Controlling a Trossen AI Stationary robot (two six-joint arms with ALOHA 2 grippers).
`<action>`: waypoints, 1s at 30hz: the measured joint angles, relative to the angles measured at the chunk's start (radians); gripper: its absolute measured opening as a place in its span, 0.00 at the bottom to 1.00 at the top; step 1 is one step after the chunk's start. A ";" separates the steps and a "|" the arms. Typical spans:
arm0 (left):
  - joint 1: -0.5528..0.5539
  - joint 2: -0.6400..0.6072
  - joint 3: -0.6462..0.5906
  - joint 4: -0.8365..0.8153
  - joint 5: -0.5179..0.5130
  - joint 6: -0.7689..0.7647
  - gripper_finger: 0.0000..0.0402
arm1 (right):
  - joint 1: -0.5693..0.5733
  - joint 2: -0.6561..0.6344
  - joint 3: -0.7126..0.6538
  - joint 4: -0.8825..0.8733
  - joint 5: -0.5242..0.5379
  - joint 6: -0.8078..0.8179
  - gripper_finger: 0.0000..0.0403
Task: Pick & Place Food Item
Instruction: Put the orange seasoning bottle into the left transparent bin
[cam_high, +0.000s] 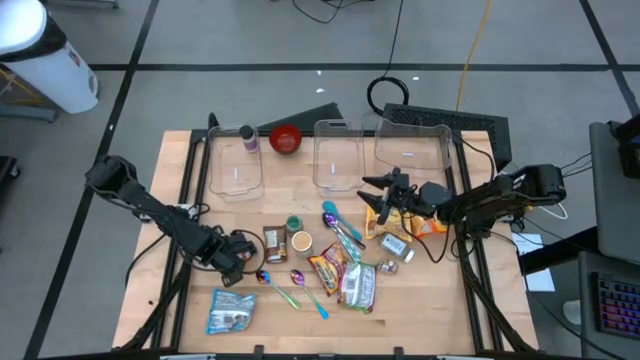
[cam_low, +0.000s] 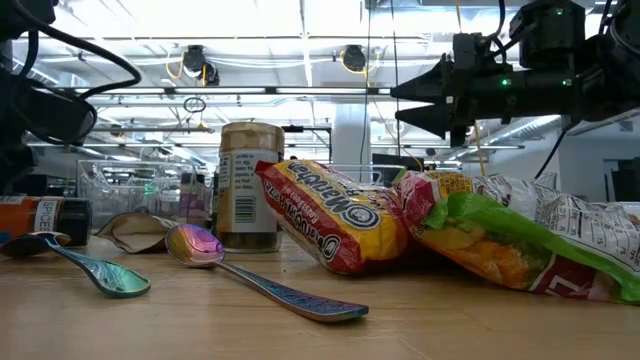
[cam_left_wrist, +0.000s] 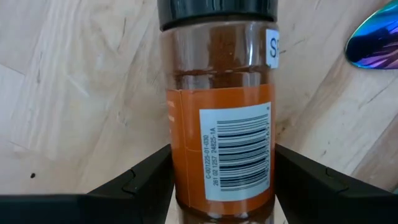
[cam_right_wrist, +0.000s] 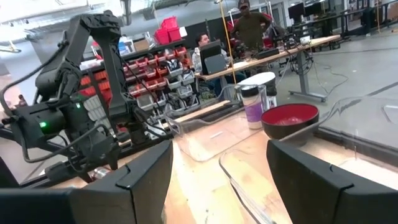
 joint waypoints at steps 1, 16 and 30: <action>0.000 0.000 0.000 0.000 0.000 0.004 0.62 | 0.000 0.000 0.000 -0.008 0.000 0.000 0.63; 0.033 -0.002 0.000 -0.022 0.000 0.039 0.43 | 0.000 0.000 0.000 -0.027 0.000 0.000 0.63; 0.053 -0.083 -0.002 -0.098 0.006 0.105 0.41 | 0.000 0.000 0.000 -0.034 0.000 0.000 0.63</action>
